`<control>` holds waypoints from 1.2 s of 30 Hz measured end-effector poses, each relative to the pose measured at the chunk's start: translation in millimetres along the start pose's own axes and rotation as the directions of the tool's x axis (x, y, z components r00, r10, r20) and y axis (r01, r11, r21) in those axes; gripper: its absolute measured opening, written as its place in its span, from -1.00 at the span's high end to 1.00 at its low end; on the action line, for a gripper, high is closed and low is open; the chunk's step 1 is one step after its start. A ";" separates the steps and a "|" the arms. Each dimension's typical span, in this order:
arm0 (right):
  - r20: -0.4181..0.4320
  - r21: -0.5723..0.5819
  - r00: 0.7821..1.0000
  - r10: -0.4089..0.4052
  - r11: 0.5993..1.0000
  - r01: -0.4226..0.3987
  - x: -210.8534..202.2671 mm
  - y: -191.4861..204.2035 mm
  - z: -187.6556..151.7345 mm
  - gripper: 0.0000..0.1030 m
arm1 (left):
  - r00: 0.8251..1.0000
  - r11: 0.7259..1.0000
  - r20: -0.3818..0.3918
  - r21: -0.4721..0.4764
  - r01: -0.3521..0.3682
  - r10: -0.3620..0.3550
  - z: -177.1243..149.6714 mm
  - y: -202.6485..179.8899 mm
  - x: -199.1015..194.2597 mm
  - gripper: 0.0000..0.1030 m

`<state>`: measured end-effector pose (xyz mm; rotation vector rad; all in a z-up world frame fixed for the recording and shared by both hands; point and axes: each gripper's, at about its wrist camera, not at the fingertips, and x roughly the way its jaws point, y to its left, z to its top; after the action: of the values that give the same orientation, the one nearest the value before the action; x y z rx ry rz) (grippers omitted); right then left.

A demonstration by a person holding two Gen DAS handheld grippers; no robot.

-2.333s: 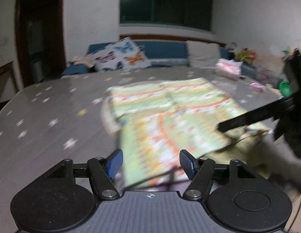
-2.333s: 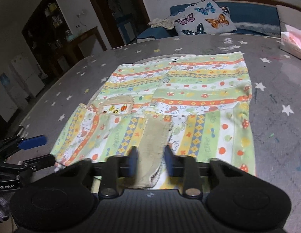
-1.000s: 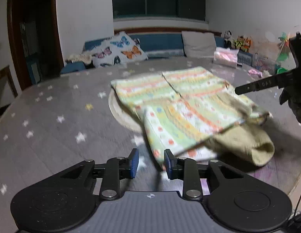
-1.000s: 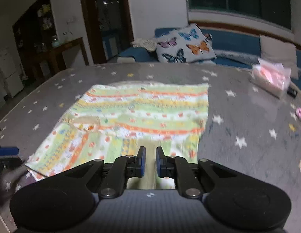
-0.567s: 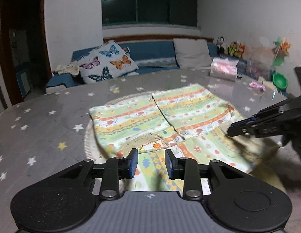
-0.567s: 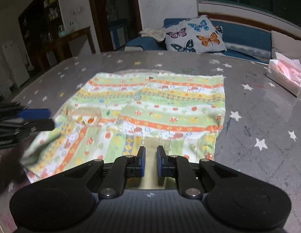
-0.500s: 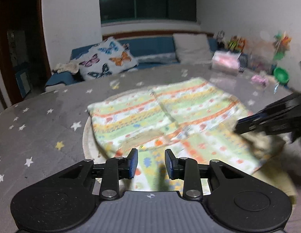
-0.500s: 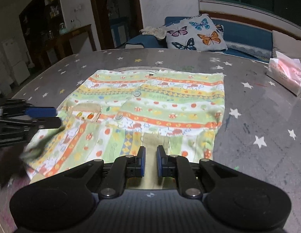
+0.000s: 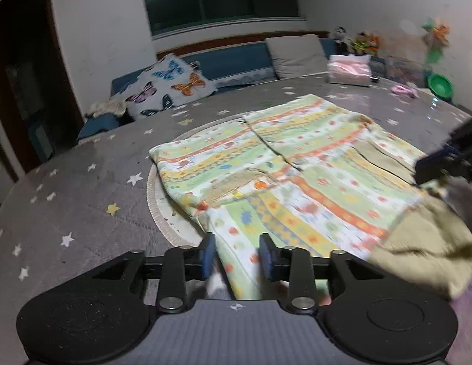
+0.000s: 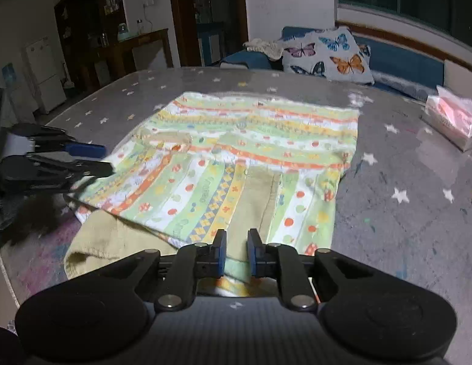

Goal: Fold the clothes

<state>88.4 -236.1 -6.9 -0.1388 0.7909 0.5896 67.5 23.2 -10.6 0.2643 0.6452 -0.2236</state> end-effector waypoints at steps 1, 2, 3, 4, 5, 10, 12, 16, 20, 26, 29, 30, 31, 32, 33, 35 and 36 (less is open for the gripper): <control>0.001 0.009 1.000 0.006 1.000 -0.006 1.5 -1.4 -2.1 0.71 | 1.000 0.999 0.006 0.032 0.003 -0.003 -2.8 -4.9 -6.9 0.05; 0.003 0.010 1.000 0.007 1.000 -0.007 0.4 -1.6 -2.3 0.71 | 1.000 0.998 0.012 0.068 0.005 -0.006 -6.2 -10.6 -13.9 0.00; 0.005 0.011 1.000 0.008 1.000 -0.009 -0.7 -1.8 -2.4 0.71 | 1.000 0.994 0.017 0.107 0.008 -0.010 -9.9 -16.7 -20.5 -0.03; 0.005 0.010 1.000 0.009 1.000 -0.009 -2.3 -1.4 -2.0 0.71 | 1.000 0.989 0.020 0.147 0.013 -0.016 -13.7 -23.1 -26.7 -0.11; 0.006 0.009 1.000 0.009 1.000 -0.009 -3.9 -1.1 -1.6 0.67 | 0.999 0.983 0.022 0.185 0.019 -0.023 -17.4 -30.0 -32.5 -0.18; 0.010 -0.049 1.000 0.005 0.999 -0.004 -16.0 5.4 -5.6 0.28 | 0.996 0.920 0.065 0.390 0.033 -0.064 -33.9 -76.1 -46.9 -0.21; 0.010 -0.068 1.000 0.000 0.998 0.001 -21.4 6.6 -7.9 0.25 | 0.992 0.894 0.091 0.446 0.038 -0.087 -36.3 -91.6 -45.3 -0.21; 0.005 -0.107 1.000 -0.016 0.994 0.016 -31.4 7.1 -13.8 0.21 | 0.982 0.856 0.133 0.515 0.048 -0.135 -36.1 -115.4 -38.2 -0.21; 0.003 -0.159 1.000 -0.021 0.987 0.022 -40.1 8.2 -20.1 0.03 | 0.971 0.858 0.148 0.507 0.088 -0.187 -26.1 -120.7 -29.7 0.37; 0.023 -0.328 1.000 -0.010 0.945 0.017 -42.3 24.5 -29.0 -0.11 | 0.965 0.932 0.119 0.310 0.188 -0.234 14.2 -93.0 -18.5 0.74; 0.029 -0.331 0.999 0.022 0.944 -0.011 -29.7 29.1 -21.2 -0.11 | 0.963 0.950 0.113 0.226 0.217 -0.246 33.1 -75.2 -8.9 0.75; 0.030 -0.332 0.999 0.033 0.943 -0.021 -25.5 30.7 -18.5 -0.11 | 0.962 0.952 0.112 0.208 0.222 -0.249 38.3 -70.8 -5.5 0.75; 0.032 -0.332 0.999 0.044 0.943 -0.031 -21.3 32.2 -15.9 -0.11 | 0.962 0.954 0.110 0.198 0.224 -0.248 41.5 -68.0 -2.9 0.75; 0.034 -0.333 0.998 0.055 0.942 -0.040 -17.0 33.7 -13.2 -0.10 | 0.963 0.956 0.106 0.187 0.225 -0.247 43.8 -65.6 -0.8 0.75; 0.036 -0.334 0.997 0.066 0.941 -0.050 -12.8 35.3 -10.6 -0.05 | 0.964 0.958 0.103 0.177 0.226 -0.246 46.1 -63.2 1.3 0.75; 0.040 -0.336 0.995 0.087 0.939 -0.069 -4.3 38.3 -5.3 0.02 | 0.966 0.962 0.098 0.159 0.223 -0.240 48.7 -58.7 3.8 0.68; 0.041 -0.336 0.994 0.098 0.938 -0.078 -0.1 39.9 -2.6 0.20 | 0.968 0.964 0.099 0.156 0.216 -0.233 47.3 -57.0 2.9 0.67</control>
<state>64.9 -203.9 -4.8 -0.3988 0.6378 0.8083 80.0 -45.5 14.1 0.3142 0.5433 -0.5018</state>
